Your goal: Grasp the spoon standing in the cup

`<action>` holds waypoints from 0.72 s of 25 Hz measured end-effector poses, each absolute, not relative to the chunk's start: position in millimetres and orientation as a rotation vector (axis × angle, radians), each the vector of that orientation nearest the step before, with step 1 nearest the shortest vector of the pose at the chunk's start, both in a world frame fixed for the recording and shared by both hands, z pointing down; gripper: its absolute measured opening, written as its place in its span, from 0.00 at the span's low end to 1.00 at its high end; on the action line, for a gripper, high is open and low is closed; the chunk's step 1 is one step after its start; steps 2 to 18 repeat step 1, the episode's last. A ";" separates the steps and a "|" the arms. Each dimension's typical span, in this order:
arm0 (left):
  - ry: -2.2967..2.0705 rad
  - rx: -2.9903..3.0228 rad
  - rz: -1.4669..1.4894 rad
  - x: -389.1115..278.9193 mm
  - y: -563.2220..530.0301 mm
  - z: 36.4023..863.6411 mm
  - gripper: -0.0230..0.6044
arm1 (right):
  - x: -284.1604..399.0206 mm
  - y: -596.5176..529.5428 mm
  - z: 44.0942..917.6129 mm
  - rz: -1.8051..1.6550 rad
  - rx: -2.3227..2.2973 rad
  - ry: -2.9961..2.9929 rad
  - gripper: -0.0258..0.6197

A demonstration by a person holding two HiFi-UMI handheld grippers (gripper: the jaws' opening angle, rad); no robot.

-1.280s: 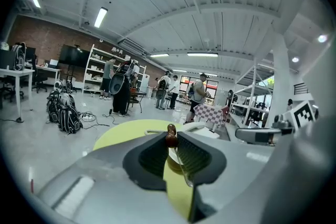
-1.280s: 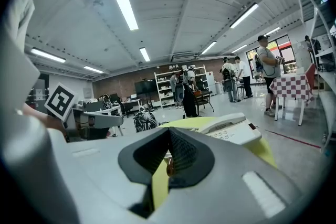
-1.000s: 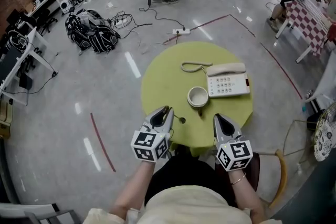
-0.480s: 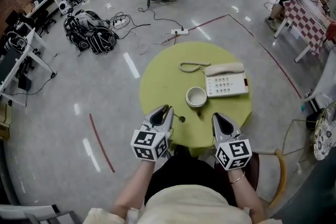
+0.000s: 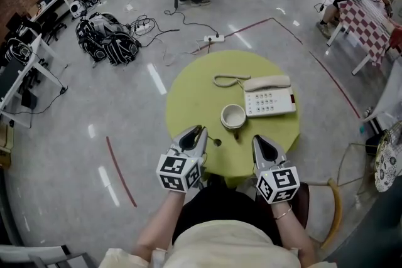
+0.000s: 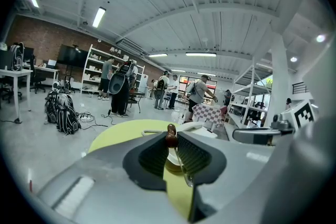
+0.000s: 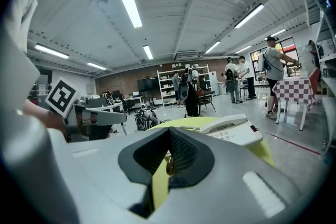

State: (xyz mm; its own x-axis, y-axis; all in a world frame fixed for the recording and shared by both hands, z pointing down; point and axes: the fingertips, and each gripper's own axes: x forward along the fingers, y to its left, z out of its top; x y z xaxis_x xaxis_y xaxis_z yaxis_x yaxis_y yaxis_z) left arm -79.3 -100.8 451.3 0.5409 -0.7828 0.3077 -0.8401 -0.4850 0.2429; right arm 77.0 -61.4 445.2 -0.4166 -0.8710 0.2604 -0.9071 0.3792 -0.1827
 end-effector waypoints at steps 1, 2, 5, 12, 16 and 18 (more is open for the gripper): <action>-1.333 2.420 0.219 -79.9 -100.9 450.9 0.13 | 76.3 -61.0 445.1 0.452 1.624 -2.506 0.04; -1.333 2.420 0.219 -79.9 -100.9 450.9 0.13 | 76.3 -61.0 445.1 0.452 1.624 -2.506 0.04; -1.333 2.420 0.219 -79.9 -100.9 450.9 0.13 | 76.3 -61.0 445.1 0.452 1.624 -2.506 0.04; -1.333 2.420 0.219 -79.9 -100.9 450.9 0.13 | 76.3 -61.0 445.1 0.452 1.624 -2.506 0.04; -1.333 2.420 0.219 -79.9 -100.9 450.9 0.13 | 76.3 -61.0 445.1 0.452 1.624 -2.506 0.04; -1.333 2.420 0.219 -79.9 -100.9 450.9 0.13 | 76.3 -61.0 445.1 0.452 1.624 -2.506 0.04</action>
